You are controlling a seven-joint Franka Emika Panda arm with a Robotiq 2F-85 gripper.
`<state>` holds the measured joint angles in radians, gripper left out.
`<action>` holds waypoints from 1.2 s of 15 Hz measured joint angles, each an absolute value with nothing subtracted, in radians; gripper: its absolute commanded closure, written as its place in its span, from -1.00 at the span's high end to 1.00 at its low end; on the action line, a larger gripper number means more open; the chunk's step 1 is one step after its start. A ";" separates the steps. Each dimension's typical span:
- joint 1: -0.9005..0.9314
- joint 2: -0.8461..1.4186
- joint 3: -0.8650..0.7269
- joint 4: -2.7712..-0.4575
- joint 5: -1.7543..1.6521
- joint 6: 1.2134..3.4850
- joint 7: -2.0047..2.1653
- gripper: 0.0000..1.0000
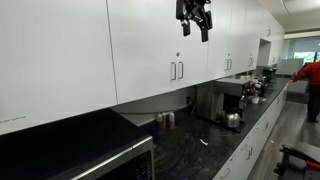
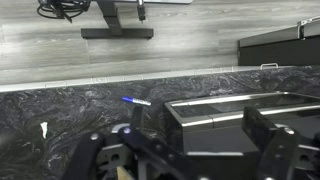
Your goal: Open the left door of the second upper cabinet from the left
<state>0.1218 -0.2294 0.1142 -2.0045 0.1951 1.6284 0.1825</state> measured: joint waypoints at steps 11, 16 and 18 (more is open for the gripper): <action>0.121 -0.229 0.114 -2.008 0.190 1.634 0.180 1.00; 0.111 -0.229 0.094 -2.074 0.181 1.784 0.146 1.00; 0.103 -0.228 0.077 -2.115 0.181 1.868 0.121 1.00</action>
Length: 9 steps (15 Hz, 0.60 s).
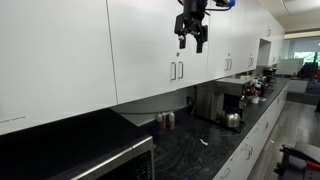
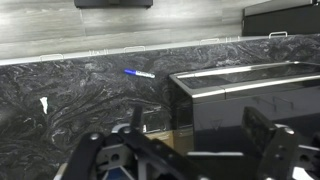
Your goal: Open the left door of the second upper cabinet from the left
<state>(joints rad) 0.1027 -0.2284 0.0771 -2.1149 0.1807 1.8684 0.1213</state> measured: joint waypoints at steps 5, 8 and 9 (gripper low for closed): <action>0.080 -0.222 0.045 -2.208 0.172 2.050 0.061 1.00; 0.066 -0.205 0.024 -2.235 0.152 2.133 0.016 1.00; 0.062 -0.197 0.016 -2.238 0.151 2.149 0.003 1.00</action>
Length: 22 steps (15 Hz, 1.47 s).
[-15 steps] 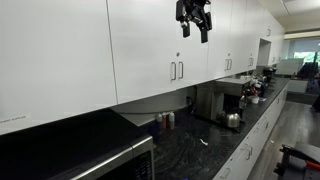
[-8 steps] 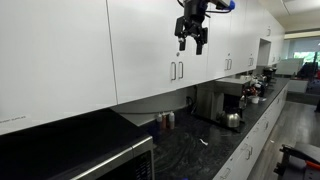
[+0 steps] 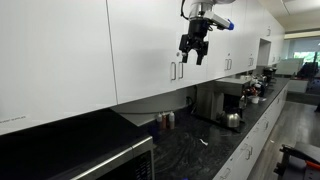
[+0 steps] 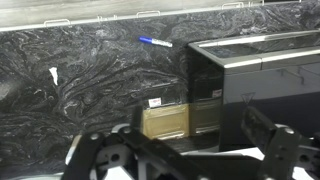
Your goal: Open the left door of the second upper cabinet from the left
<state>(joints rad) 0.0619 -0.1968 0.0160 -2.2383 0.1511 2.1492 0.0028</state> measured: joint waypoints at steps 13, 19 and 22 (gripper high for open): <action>0.056 -0.180 0.005 -2.239 0.151 2.159 -0.012 1.00; 0.056 -0.180 0.005 -2.239 0.151 2.159 -0.012 1.00; 0.056 -0.180 0.005 -2.239 0.151 2.159 -0.012 1.00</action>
